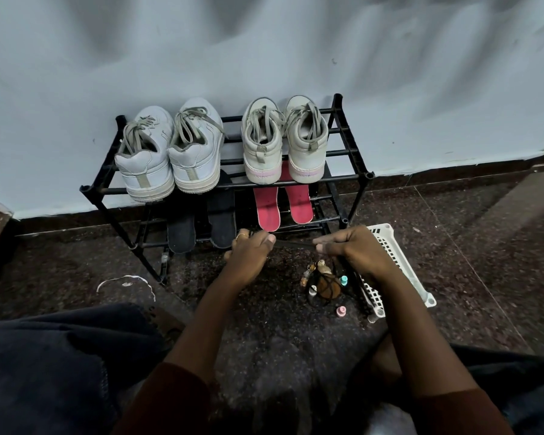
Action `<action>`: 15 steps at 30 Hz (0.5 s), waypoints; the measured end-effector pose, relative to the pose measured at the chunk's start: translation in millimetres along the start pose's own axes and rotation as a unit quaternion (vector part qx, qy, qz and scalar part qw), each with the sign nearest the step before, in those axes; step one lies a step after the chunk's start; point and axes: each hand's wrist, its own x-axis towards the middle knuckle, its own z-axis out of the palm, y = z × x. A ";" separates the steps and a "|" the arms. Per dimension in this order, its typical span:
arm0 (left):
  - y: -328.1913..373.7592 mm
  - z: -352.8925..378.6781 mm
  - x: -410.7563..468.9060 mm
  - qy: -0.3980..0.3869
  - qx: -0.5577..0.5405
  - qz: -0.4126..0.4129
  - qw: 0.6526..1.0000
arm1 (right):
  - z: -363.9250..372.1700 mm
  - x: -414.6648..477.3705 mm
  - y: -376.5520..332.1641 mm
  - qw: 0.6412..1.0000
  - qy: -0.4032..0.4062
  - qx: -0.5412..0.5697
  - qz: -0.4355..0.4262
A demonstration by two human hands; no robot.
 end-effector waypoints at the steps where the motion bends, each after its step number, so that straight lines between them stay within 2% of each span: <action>1: -2.2 -1.7 1.5 0.003 0.007 -0.010 1.000 | -2.0 -0.1 0.5 1.000 0.005 -0.003 -0.001; 6: 3.4 2.2 -3.3 0.009 0.036 0.011 0.999 | 5.1 0.4 -4.5 0.999 0.003 -0.028 -0.030; 10: 23.1 12.6 -13.0 -0.018 -0.007 0.069 0.997 | 18.8 0.8 -6.6 0.997 -0.016 -0.045 -0.063; 15: 22.8 23.6 -12.0 -0.043 -0.060 0.074 0.995 | 24.3 1.8 -3.5 0.995 -0.021 -0.050 -0.080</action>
